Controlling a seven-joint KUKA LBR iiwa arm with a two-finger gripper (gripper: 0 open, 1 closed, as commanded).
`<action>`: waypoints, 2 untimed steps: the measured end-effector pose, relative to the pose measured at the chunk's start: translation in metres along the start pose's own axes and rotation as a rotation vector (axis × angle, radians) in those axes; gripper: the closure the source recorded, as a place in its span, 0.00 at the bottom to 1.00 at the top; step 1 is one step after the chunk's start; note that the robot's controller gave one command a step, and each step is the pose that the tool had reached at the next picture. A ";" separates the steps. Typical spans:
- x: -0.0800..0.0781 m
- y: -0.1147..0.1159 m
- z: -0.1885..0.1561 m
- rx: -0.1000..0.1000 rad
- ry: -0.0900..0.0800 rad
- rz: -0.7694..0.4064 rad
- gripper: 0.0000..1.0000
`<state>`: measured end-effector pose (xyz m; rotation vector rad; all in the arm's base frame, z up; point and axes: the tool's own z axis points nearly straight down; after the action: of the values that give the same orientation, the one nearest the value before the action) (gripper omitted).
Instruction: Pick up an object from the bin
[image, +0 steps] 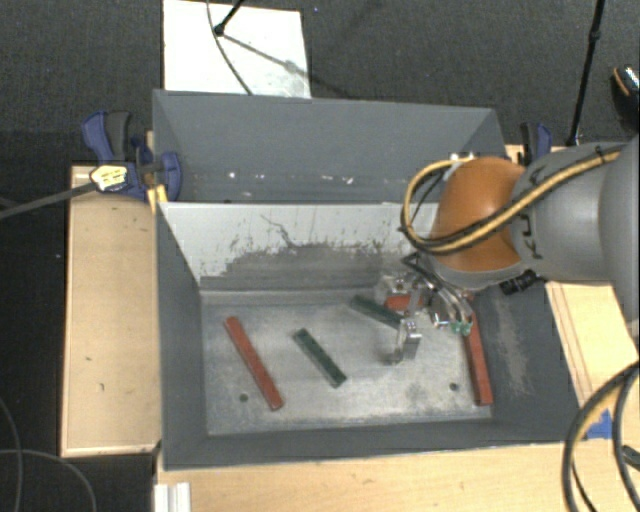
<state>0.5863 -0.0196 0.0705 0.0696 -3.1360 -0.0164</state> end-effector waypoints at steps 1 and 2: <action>-0.008 0.021 0.000 0.008 -0.010 0.141 0.00; 0.002 -0.012 0.000 0.009 -0.010 0.232 0.00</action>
Offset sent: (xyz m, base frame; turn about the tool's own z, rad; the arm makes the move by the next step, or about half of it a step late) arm 0.0063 0.0198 -0.0005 0.1423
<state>0.5849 -0.0320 0.0707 -0.2950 -3.1318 -0.0023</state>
